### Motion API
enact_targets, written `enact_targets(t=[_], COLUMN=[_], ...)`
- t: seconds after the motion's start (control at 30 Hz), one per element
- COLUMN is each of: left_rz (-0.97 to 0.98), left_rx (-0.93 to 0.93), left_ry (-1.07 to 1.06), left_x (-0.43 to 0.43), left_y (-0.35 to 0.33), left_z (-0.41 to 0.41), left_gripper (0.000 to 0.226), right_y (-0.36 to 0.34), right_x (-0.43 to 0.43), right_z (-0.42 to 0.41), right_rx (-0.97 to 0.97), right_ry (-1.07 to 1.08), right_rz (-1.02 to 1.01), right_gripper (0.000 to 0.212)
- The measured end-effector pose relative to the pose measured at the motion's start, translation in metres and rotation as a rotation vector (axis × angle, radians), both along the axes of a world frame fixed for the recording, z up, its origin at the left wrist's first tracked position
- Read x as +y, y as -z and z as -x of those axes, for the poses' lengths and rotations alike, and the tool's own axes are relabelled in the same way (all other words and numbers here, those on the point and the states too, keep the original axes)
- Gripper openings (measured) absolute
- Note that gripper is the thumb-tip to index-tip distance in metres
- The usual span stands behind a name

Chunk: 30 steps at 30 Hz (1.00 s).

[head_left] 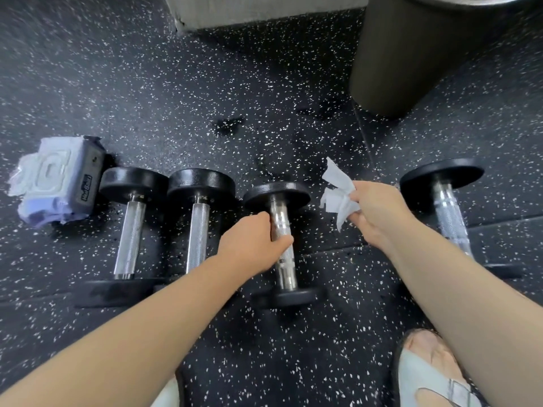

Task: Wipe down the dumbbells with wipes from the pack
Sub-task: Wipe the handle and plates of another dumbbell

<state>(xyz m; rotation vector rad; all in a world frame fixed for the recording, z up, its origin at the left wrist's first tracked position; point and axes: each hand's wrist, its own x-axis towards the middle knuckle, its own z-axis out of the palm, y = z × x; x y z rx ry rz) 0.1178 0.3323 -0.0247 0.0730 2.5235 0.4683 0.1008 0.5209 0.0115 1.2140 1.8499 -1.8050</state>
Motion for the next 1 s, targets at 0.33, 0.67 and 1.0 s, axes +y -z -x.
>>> enact_targets(t=[0.33, 0.67, 1.0], left_rz=[0.17, 0.403, 0.266], left_rx=[0.494, 0.343, 0.09], left_ry=[0.914, 1.314, 0.86], left_x=[-0.006, 0.029, 0.064], left_y=[0.018, 0.015, -0.014], left_z=[-0.012, 0.017, 0.024], left_gripper=[0.048, 0.018, 0.012], right_y=[0.011, 0.009, -0.004], right_x=[0.015, 0.025, 0.059], right_z=[-0.017, -0.017, -0.009], right_rx=[-0.034, -0.045, 0.003], right_ry=[-0.085, 0.001, 0.183], right_rz=[-0.017, 0.058, 0.055], right_gripper=[0.039, 0.037, 0.044])
